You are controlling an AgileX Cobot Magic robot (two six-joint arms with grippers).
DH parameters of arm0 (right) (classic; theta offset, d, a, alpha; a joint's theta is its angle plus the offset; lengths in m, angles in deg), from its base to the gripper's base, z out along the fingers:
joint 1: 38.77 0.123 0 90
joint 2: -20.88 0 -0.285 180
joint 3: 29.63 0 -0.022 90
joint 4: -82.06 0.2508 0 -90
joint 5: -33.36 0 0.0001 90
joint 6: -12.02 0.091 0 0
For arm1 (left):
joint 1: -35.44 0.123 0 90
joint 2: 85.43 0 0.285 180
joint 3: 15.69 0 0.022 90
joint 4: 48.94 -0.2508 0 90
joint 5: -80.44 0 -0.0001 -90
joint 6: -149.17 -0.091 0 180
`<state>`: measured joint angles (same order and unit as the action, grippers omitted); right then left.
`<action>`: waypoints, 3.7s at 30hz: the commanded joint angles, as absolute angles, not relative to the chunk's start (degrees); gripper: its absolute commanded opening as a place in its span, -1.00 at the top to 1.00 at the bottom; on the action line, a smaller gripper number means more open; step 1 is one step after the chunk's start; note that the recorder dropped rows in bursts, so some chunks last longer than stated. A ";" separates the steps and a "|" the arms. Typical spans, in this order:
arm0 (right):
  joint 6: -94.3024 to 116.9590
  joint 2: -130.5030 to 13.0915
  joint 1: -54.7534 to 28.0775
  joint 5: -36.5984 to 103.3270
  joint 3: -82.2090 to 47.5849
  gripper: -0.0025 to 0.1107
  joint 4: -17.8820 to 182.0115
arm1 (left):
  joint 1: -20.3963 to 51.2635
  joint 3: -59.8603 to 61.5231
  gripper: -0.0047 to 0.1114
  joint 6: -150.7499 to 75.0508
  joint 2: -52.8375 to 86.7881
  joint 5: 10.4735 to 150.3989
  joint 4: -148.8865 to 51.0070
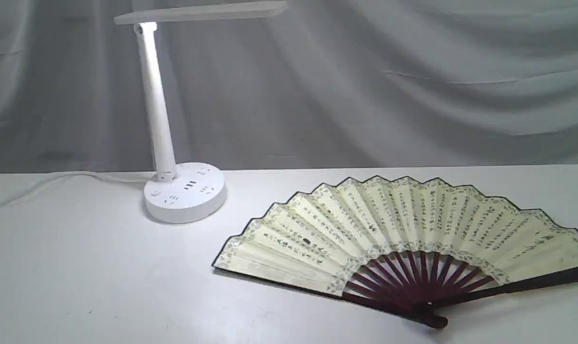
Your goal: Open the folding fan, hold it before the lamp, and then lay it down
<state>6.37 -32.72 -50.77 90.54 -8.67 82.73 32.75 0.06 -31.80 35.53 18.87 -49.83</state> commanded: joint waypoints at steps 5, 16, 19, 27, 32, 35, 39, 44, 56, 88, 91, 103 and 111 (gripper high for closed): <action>5.80 -17.92 -50.74 96.43 -8.82 0.96 82.06 | 32.79 -0.01 0.92 -32.18 51.22 13.57 -49.34; 6.42 0.97 -50.74 103.33 -8.77 0.96 81.12 | 32.79 -0.01 0.92 -32.18 72.89 10.47 -49.34; 6.55 6.79 -50.74 103.33 -8.54 0.96 80.98 | 32.79 -0.01 0.92 -32.18 78.36 10.47 -48.94; 7.97 13.09 -50.74 103.33 -8.92 0.96 79.33 | 32.79 -1.01 0.92 -32.18 86.79 10.47 -48.24; 7.95 13.09 -50.74 103.33 -8.20 0.96 81.20 | 32.79 -1.98 0.92 -32.17 86.79 10.47 -48.05; 7.95 13.09 -50.74 103.33 -6.88 0.96 81.20 | 32.79 -1.23 0.92 -32.17 86.79 10.47 -48.01; 7.95 13.09 -50.74 99.34 -3.36 0.96 81.20 | 32.79 1.83 0.92 -32.53 86.79 12.11 -48.01; 7.95 13.09 -50.74 89.96 3.20 0.96 82.06 | 32.79 9.02 0.92 -32.53 86.79 21.43 -48.01; 7.95 13.09 -50.74 68.20 21.64 0.96 83.79 | 32.79 30.02 0.92 -32.41 86.79 47.32 -48.01; 7.94 13.09 -50.74 44.98 47.58 0.96 84.19 | 32.79 61.52 0.92 -32.70 86.79 70.85 -49.59; 7.94 13.09 -50.74 41.49 47.58 0.96 84.19 | 32.79 61.52 0.92 -32.32 86.79 69.91 -49.43; 7.94 13.09 -50.74 41.35 47.58 0.96 84.19 | 32.79 61.52 0.92 -32.32 86.79 69.91 -49.32; 7.94 13.09 -50.74 41.35 47.58 0.96 84.19 | 32.79 61.52 0.92 -32.32 86.79 69.91 -49.32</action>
